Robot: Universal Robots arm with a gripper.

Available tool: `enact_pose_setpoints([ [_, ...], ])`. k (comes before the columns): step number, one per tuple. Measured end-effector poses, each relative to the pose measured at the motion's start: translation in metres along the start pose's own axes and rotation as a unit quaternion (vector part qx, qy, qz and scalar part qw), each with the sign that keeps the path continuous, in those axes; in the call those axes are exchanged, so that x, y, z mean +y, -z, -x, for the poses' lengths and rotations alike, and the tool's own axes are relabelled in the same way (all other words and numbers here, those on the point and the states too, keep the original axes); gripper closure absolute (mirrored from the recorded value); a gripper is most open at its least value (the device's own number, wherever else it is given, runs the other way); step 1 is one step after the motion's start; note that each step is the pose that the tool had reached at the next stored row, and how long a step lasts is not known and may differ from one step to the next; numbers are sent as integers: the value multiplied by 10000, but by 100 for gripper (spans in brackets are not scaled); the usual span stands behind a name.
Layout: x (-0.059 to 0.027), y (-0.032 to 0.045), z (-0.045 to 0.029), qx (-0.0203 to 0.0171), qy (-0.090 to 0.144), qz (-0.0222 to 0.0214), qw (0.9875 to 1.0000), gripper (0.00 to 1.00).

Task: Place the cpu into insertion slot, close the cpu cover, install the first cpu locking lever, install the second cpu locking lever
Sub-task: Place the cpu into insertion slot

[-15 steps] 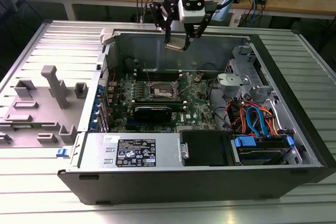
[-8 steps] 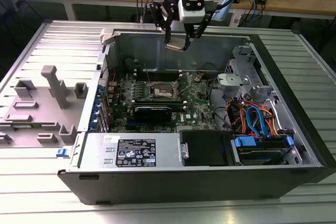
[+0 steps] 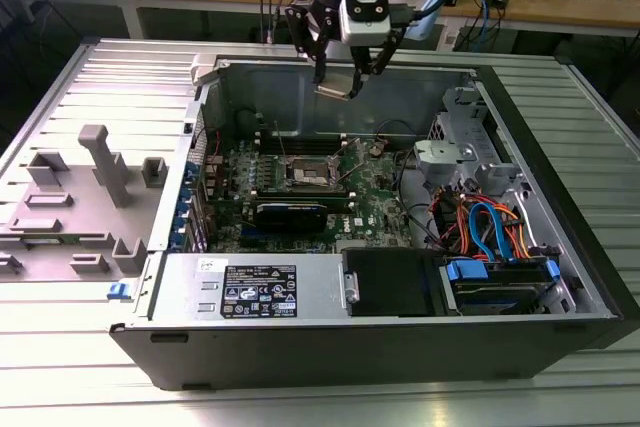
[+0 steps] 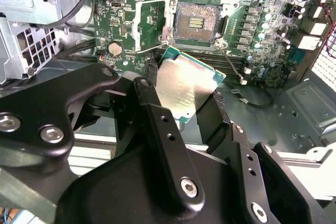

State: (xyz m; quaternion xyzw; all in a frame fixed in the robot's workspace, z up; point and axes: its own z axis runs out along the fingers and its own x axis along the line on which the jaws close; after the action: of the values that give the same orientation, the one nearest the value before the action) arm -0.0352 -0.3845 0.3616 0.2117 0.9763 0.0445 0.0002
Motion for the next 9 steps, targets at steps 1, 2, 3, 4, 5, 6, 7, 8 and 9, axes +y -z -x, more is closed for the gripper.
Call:
enact_pose_setpoints([
  [1, 0, -1, 0, -4, -38, -1, 10000, 46],
  [2, 0, -5, -1, -12, -120, 1, 9999, 46],
  [3, -1, -6, 0, -18, -195, 1, 9998, 46],
  [4, -1, -7, 0, -22, -235, 1, 9997, 46],
  [5, -3, -9, 0, -26, -282, 3, 9996, 46],
  [6, -7, -10, 1, -28, -302, 4, 9995, 46],
  [7, -12, -10, 3, -28, -306, 4, 9995, 46],
  [8, -16, -10, 6, -29, -308, 3, 9995, 46],
  [9, -21, -10, 8, -29, -309, 4, 9995, 46],
])
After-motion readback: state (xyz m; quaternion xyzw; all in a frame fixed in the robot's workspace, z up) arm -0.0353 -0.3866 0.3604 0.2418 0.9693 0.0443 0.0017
